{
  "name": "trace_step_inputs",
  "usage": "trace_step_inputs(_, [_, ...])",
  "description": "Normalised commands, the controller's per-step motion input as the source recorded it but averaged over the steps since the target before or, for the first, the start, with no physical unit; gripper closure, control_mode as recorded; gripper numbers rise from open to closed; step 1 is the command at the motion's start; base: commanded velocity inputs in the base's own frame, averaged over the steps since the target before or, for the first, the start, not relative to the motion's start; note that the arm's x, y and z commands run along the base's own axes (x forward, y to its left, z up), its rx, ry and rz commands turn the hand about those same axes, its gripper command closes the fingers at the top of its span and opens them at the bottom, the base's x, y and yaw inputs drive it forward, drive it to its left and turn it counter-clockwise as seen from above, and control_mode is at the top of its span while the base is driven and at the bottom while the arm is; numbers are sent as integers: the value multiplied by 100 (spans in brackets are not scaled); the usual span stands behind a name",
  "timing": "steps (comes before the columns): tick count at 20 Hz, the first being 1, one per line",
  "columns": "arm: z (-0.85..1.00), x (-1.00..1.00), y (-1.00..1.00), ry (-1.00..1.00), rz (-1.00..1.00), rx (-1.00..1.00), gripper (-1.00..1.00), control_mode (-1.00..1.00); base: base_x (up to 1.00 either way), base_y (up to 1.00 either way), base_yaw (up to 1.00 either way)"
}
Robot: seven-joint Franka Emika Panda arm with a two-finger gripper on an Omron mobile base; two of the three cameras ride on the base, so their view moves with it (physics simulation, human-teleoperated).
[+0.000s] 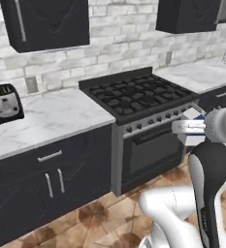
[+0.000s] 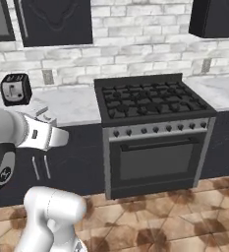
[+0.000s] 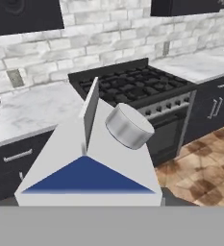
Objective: Take a sugar cube from the saucer and place it inside the coffee. Then, grab milk from the fridge and place it next to the coffee on the counter to sweeten the coffee.
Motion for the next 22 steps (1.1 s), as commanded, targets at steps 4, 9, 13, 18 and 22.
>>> trace_step_inputs(4, [0, 0, 0, 0, 0, 0, 100, 100, 69, -96, -45])
trace_step_inputs(9, [0, 0, 0, 0, 0, 0, 100, 100, 92, -90, -36])
trace_step_inputs(13, [0, 0, 0, 0, 0, 0, 100, 100, 100, -83, -26])
trace_step_inputs(18, [0, 0, 0, 0, 0, 0, 100, 100, 100, -79, -16])
trace_step_inputs(22, [0, 0, 0, 0, 0, 0, 100, 100, 100, -83, -7])
